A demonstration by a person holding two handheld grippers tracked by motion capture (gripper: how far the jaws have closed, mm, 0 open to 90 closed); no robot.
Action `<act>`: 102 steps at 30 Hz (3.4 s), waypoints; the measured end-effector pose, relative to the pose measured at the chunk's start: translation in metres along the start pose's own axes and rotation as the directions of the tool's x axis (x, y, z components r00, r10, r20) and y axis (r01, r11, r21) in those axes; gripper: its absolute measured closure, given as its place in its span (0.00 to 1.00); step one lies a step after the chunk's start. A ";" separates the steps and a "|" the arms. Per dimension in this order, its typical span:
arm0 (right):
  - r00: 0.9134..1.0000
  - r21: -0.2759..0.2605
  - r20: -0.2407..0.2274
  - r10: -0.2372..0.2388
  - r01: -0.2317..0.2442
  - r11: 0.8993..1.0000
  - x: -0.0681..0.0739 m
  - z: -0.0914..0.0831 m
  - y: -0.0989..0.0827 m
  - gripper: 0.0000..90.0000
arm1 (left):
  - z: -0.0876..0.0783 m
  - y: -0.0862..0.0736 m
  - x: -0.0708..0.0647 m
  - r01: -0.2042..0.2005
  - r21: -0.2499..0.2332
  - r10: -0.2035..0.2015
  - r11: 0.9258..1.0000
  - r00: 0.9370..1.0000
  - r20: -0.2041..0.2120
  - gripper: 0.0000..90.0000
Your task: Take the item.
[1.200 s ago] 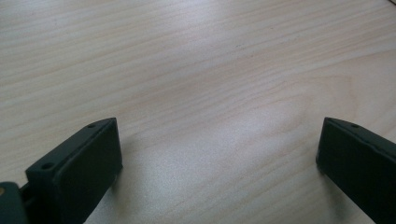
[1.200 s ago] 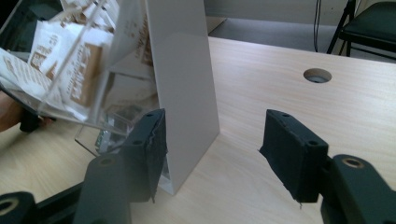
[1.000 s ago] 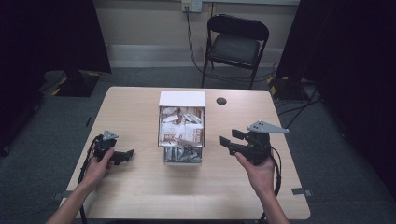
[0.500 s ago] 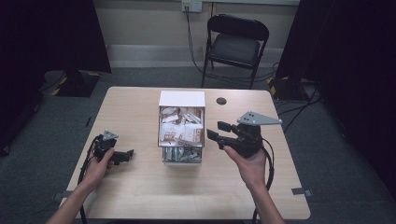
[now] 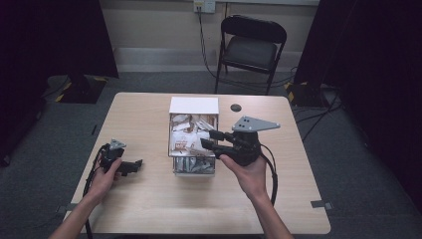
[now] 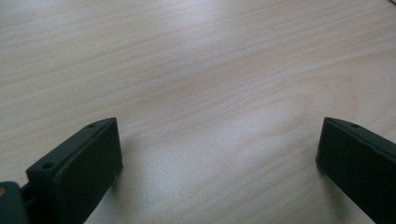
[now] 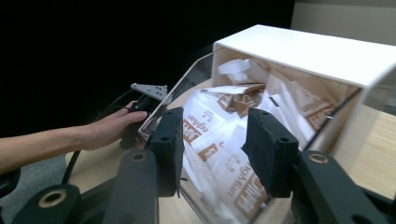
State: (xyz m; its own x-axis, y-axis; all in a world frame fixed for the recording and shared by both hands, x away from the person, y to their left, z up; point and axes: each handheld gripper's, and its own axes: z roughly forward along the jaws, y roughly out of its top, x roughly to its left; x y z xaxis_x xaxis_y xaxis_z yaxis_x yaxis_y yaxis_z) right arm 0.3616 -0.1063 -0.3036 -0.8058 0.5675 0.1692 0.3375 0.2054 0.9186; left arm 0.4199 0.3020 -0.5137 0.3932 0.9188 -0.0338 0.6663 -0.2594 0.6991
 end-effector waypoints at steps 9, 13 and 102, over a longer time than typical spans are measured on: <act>0.999 0.040 -0.051 -0.015 0.017 0.999 0.006 0.013 -0.002 0.66 | 0.000 0.000 0.000 -0.002 0.000 0.002 1.000 1.000 -0.002 0.00; 0.998 0.063 -0.062 -0.018 0.022 0.998 0.007 0.019 -0.005 0.68 | 0.000 0.000 0.000 -0.002 0.000 0.002 1.000 1.000 -0.002 0.00; 0.997 -0.012 -0.048 -0.056 0.055 0.998 0.000 0.002 0.001 0.98 | 0.000 0.000 0.000 -0.002 0.000 0.002 1.000 1.000 -0.003 0.00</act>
State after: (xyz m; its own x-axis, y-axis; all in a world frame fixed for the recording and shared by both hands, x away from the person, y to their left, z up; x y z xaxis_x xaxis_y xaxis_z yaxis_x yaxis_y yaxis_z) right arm 0.3626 -0.1044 -0.3035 -0.8457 0.5165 0.1345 0.2868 0.2273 0.9306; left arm 0.4199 0.3021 -0.5136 0.3929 0.9191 -0.0305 0.6654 -0.2613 0.6993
